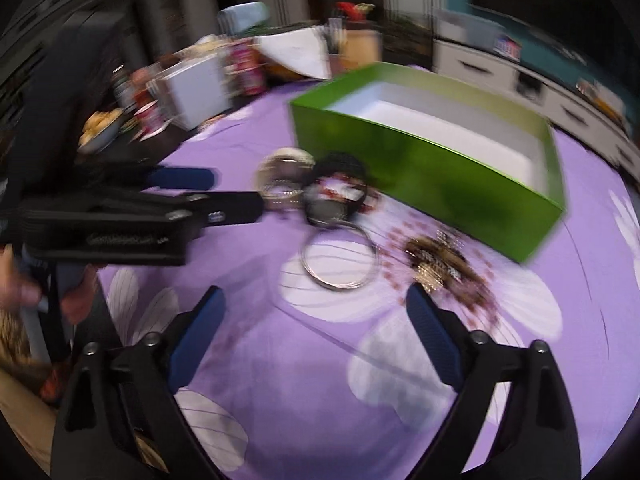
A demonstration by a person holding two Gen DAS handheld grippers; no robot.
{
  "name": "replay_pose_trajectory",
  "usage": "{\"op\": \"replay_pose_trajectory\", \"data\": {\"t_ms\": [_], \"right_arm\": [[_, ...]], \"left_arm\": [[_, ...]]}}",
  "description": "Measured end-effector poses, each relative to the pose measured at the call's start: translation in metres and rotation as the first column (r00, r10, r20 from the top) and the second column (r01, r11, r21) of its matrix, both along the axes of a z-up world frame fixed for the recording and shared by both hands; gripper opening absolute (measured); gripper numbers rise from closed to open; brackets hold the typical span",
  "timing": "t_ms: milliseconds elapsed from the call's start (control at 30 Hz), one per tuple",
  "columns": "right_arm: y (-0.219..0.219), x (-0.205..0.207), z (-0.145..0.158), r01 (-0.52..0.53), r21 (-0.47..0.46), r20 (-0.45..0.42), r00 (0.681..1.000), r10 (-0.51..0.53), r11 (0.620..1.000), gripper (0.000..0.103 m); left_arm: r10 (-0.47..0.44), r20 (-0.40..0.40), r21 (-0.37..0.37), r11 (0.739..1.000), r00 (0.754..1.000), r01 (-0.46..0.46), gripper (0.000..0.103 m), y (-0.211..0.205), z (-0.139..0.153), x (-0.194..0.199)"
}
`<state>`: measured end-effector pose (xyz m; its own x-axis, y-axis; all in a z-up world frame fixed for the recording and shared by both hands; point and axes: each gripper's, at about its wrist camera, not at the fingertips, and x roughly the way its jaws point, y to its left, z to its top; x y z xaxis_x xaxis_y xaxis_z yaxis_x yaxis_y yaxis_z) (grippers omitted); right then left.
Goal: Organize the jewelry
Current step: 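Grasp the black watch strap with the left gripper while the right gripper grasps the silver bangle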
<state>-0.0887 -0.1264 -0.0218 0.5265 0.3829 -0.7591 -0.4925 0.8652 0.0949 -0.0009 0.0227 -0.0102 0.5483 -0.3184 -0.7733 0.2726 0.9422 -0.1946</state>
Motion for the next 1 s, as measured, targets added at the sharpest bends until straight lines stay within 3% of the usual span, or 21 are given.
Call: {"op": "replay_pose_trajectory", "data": {"t_ms": [67,133,267,367,400,433,500,700,867,1000], "right_arm": [[0.012,0.006,-0.008,-0.069,-0.017,0.0,0.998,0.069,0.997,0.078],[0.02,0.016,-0.016,-0.107,-0.033,-0.018,0.994,0.106,0.994,0.061],[0.033,0.035,-0.035,-0.148,-0.067,-0.054,0.988,0.145,0.987,0.043],[0.037,0.039,-0.043,-0.162,-0.091,-0.037,0.986,0.16,0.982,0.02],[0.035,0.04,-0.042,-0.154,-0.084,-0.03,0.988,0.152,0.985,0.006],[0.033,0.041,-0.041,-0.144,-0.067,-0.037,0.989,0.142,0.987,0.003],[0.024,0.042,-0.036,-0.123,-0.034,-0.045,0.992,0.121,0.992,0.003],[-0.041,0.023,-0.003,0.016,0.188,-0.038,0.999,-0.009,0.982,0.003],[-0.068,0.016,0.007,0.084,0.204,-0.024,0.996,-0.08,0.975,0.003],[-0.071,0.015,0.008,0.083,0.221,-0.014,0.997,-0.082,0.972,0.003]], "left_arm": [[0.002,-0.005,-0.008,1.0,1.0,-0.002,0.069,0.002,-0.002,0.003],[0.007,-0.009,-0.005,1.0,1.0,-0.007,0.067,0.005,-0.004,0.004],[0.019,-0.011,-0.003,1.0,1.0,-0.019,0.066,0.012,-0.006,0.009],[0.012,-0.012,0.001,1.0,1.0,-0.012,0.066,0.011,-0.007,0.013],[0.006,-0.011,0.003,1.0,1.0,-0.005,0.066,0.009,-0.007,0.014],[-0.004,-0.008,0.007,1.0,1.0,0.004,0.066,0.006,-0.007,0.015],[-0.033,0.002,0.015,0.999,0.999,0.033,0.063,-0.004,-0.006,0.019],[-0.152,0.037,0.038,0.988,0.988,0.15,0.054,-0.032,-0.003,0.033],[-0.224,0.02,0.056,0.973,0.974,0.223,0.035,-0.047,-0.008,0.051],[-0.25,0.0,0.067,0.966,0.968,0.25,0.028,-0.05,-0.011,0.055]]}}
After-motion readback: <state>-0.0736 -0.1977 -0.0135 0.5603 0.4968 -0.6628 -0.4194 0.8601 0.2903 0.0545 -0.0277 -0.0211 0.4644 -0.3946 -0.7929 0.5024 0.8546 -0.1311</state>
